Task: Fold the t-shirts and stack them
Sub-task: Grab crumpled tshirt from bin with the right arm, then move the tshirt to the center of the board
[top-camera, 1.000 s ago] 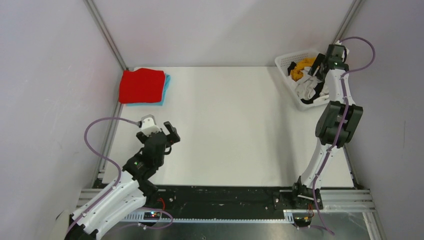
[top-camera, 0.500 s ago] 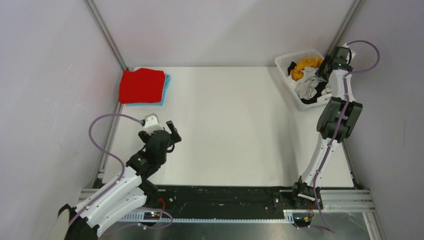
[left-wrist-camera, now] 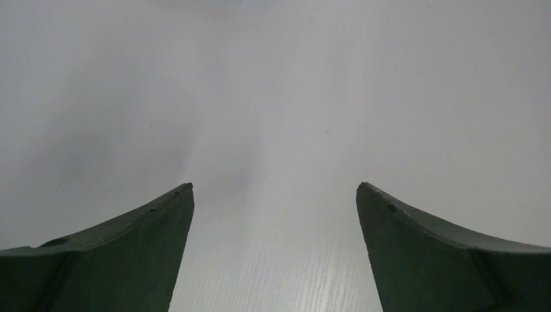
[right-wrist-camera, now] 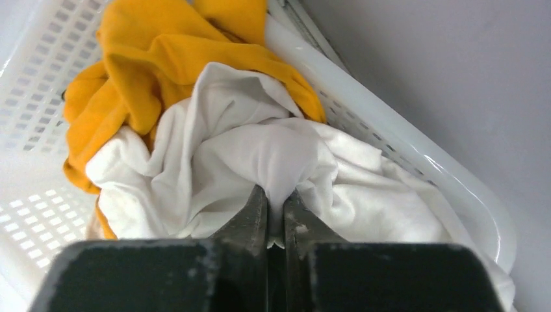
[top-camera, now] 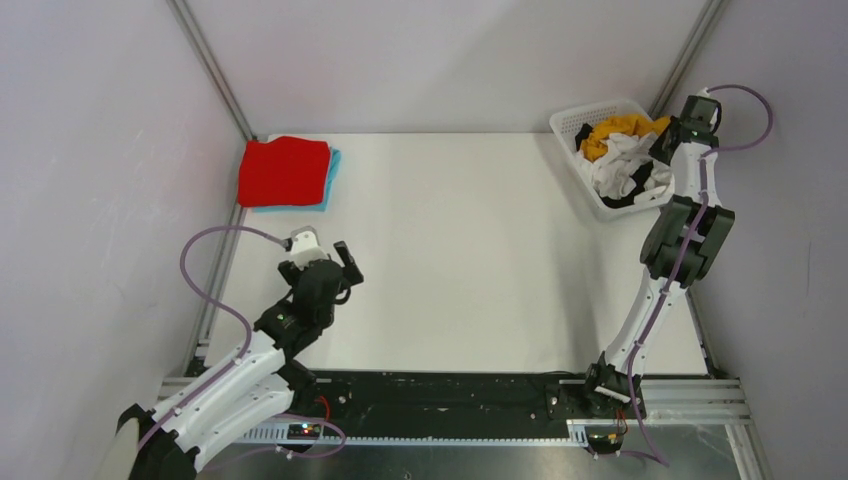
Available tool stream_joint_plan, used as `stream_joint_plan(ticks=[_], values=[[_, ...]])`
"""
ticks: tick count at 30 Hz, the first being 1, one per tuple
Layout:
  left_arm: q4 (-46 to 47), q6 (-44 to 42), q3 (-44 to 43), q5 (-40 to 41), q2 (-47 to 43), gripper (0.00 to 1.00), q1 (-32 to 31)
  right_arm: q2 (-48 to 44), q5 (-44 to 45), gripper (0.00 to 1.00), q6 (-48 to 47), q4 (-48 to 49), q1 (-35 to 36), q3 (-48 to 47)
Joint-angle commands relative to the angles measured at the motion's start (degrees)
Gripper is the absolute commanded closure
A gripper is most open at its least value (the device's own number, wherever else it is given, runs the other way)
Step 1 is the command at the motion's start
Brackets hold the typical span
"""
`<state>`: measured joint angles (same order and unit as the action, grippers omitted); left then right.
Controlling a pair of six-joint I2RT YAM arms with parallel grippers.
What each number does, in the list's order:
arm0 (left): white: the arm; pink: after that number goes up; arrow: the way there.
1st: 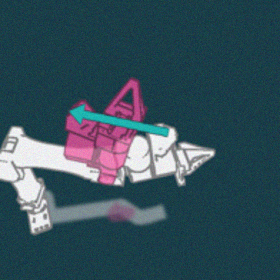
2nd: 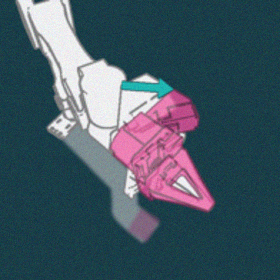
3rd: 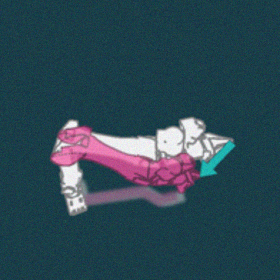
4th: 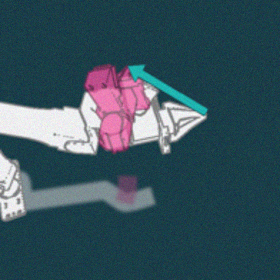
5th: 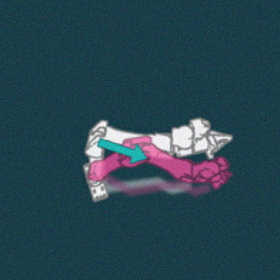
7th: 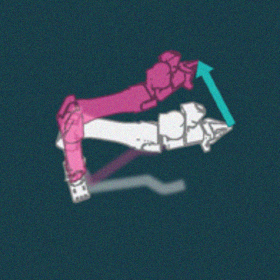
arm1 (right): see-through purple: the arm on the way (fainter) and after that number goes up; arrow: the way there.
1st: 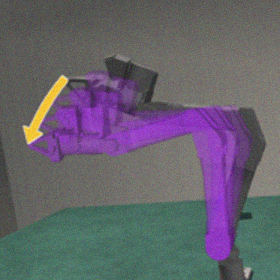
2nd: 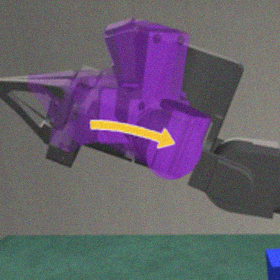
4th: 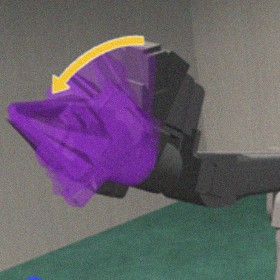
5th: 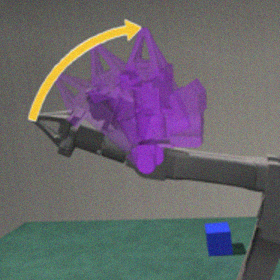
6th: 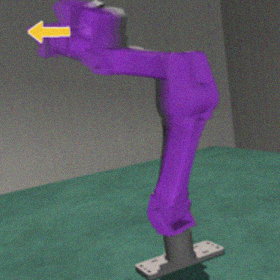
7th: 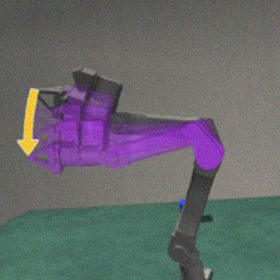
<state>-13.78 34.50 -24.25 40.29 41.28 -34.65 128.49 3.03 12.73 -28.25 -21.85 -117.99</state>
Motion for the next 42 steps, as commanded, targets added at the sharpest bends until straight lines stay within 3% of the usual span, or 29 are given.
stream_joint_plan(ticks=[1, 8, 20, 23, 27, 36, 42], values=[[2.3, 0.2, -2.8, 1.2, -0.4, 0.02, -0.2, -1.0, -6.2, 0.99, -0.9, 4.1, 0.0, -1.2], [2.3, 0.0, -2.1, 0.4, -3.5, 0.02, -0.2, -9.7, -7.6, 1.00, -4.4, 7.9, 1.4, 0.6], [2.3, -0.5, 0.1, -0.2, -13.2, 0.02, -0.2, -27.2, 5.0, 1.00, -12.5, 23.1, 11.3, 1.3], [2.2, -0.7, 0.2, 0.0, -14.4, 0.02, -0.2, -30.1, 4.7, 1.00, -12.2, 29.6, 12.4, 0.5], [2.2, -0.4, 0.3, -0.4, -14.4, 0.02, -0.2, -34.2, -2.2, 1.00, -5.8, 35.1, 14.3, 1.1], [2.2, 0.0, 0.9, -4.6, -15.4, 0.02, -0.2, -45.5, -11.5, 1.00, -5.1, 29.0, 26.7, 3.0], [1.4, 3.6, 3.5, -8.7, -20.6, 0.02, -0.2, -54.6, -11.5, 1.00, 1.6, 21.9, 34.8, 14.5]])
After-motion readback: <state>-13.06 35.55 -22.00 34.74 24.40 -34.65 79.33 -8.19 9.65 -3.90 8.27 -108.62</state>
